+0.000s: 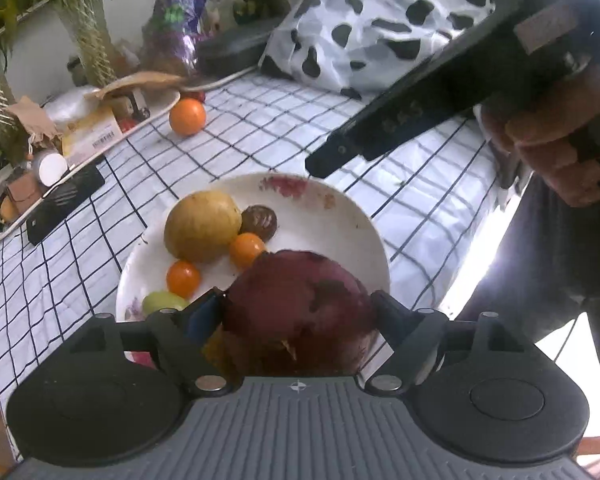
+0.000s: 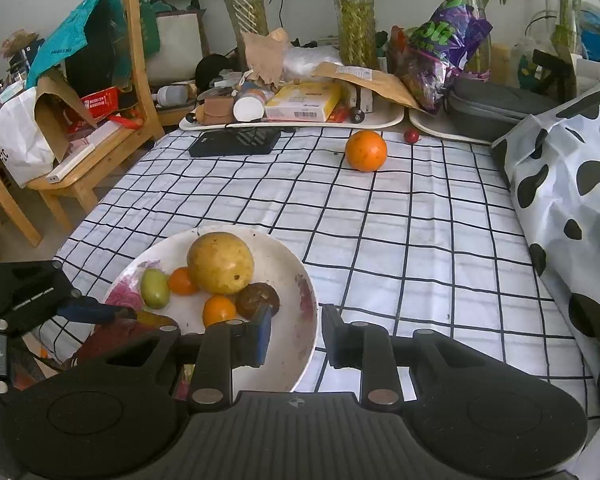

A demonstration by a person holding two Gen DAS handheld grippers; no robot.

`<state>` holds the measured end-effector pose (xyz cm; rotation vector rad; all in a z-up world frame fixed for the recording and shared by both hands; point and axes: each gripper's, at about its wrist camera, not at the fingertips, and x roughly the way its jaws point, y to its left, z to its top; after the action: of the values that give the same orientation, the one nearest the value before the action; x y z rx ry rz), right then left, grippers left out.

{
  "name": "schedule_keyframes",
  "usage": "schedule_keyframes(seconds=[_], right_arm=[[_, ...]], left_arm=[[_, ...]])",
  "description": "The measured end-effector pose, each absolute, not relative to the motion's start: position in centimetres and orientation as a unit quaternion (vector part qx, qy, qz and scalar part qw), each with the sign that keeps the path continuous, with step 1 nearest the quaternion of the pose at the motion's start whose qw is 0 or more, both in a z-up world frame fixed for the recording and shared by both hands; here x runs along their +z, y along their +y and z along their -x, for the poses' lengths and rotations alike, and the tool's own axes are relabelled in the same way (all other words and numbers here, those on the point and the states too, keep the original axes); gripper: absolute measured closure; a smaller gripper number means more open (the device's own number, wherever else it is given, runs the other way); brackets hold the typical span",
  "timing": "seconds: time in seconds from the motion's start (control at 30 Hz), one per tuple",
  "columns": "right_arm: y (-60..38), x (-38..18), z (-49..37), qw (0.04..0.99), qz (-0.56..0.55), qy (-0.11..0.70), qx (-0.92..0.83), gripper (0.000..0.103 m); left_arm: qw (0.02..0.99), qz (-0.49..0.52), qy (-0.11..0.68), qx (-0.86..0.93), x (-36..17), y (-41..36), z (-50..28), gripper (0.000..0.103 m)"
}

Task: Organize fruits
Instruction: 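Carry the dragon fruit over the plate with the left tool while the right tool places the green plum, then release the dragon fruit from the left tool while the right tool grasps it and lowers it onto the plate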

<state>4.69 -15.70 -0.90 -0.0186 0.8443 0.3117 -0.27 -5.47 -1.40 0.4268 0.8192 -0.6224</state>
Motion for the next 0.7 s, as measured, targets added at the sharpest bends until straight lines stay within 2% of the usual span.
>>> schedule_keyframes(seconds=[0.27,0.37,0.47,0.67,0.7], right_arm=[[-15.4,-0.7,-4.3,0.9,0.009,0.406,0.156,0.073],[-15.3,-0.7,-4.2,0.901,0.014,0.405,0.156,0.066],[-15.2,-0.7,-4.2,0.901,0.014,0.405,0.157,0.063],[-15.2,-0.7,-4.2,0.902,0.015,0.401,0.158,0.052],[-15.2,-0.7,-4.2,0.903,0.016,0.4,0.157,0.048]], left_arm=[[0.859,-0.167,0.39,-0.287,-0.6,-4.5,0.8,0.023],[0.857,-0.169,0.392,-0.288,-0.7,-4.6,0.7,0.023],[0.859,-0.168,0.389,-0.288,-0.6,-4.5,0.7,0.023],[0.877,-0.121,0.376,-0.274,0.5,-3.1,0.1,0.023],[0.88,-0.108,0.374,-0.271,0.7,-2.8,-0.1,0.023]])
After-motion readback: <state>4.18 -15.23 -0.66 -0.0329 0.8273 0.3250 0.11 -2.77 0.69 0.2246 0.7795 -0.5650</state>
